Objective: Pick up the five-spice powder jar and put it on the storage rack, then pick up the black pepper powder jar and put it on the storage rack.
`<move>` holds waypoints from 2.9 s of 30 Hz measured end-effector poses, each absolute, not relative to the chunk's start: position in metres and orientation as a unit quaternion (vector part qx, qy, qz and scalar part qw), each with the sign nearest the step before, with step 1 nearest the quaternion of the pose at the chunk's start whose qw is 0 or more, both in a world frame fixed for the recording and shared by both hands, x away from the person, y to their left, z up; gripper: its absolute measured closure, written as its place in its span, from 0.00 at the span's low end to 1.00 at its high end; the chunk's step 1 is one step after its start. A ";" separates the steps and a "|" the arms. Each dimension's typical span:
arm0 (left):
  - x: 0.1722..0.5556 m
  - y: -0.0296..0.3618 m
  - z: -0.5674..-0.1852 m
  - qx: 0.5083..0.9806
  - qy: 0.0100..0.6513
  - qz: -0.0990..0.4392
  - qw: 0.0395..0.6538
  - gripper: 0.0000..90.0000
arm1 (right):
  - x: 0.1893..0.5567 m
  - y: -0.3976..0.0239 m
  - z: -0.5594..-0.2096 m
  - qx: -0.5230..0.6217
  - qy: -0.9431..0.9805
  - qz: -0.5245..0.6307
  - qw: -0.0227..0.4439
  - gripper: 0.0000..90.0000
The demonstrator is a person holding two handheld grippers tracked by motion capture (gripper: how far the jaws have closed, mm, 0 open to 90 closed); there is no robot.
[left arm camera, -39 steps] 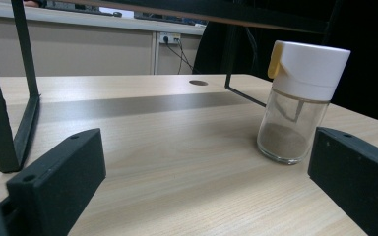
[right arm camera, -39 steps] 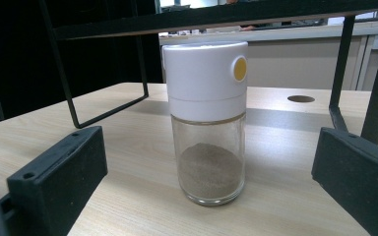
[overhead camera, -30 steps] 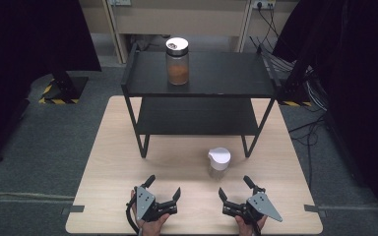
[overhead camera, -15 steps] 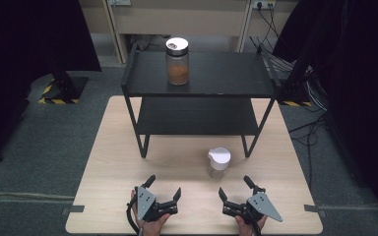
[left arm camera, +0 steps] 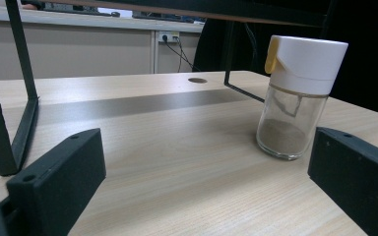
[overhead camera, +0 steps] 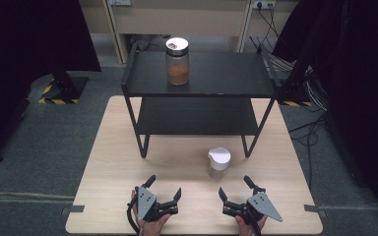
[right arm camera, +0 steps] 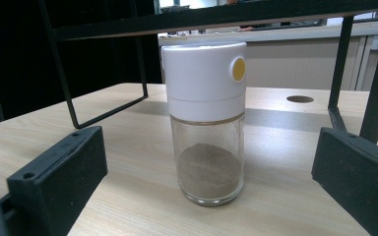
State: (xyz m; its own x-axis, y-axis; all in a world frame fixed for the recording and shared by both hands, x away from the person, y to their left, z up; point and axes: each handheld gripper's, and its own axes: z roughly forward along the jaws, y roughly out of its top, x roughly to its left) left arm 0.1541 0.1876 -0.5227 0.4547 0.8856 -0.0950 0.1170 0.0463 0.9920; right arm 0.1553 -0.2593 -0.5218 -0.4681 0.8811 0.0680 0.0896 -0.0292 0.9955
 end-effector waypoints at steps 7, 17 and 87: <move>0.154 0.187 -0.522 0.612 0.410 0.323 0.595 0.00 | 0.155 -0.259 -0.522 0.396 0.614 0.598 0.331 0.00; 0.154 0.187 -0.522 0.612 0.410 0.323 0.594 0.00 | 0.156 -0.259 -0.521 0.396 0.614 0.597 0.331 0.00; 0.154 0.186 -0.522 0.612 0.408 0.327 0.593 0.00 | 0.164 -0.253 -0.510 0.390 0.628 0.586 0.332 0.00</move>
State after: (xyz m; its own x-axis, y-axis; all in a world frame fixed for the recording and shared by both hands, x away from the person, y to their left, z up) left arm 0.1537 0.1862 -0.5223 0.4532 0.8874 -0.0843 0.1130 0.0366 0.9929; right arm 0.1641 -0.2535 -0.5102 -0.4757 0.8787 0.0406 0.1004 0.0084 0.9949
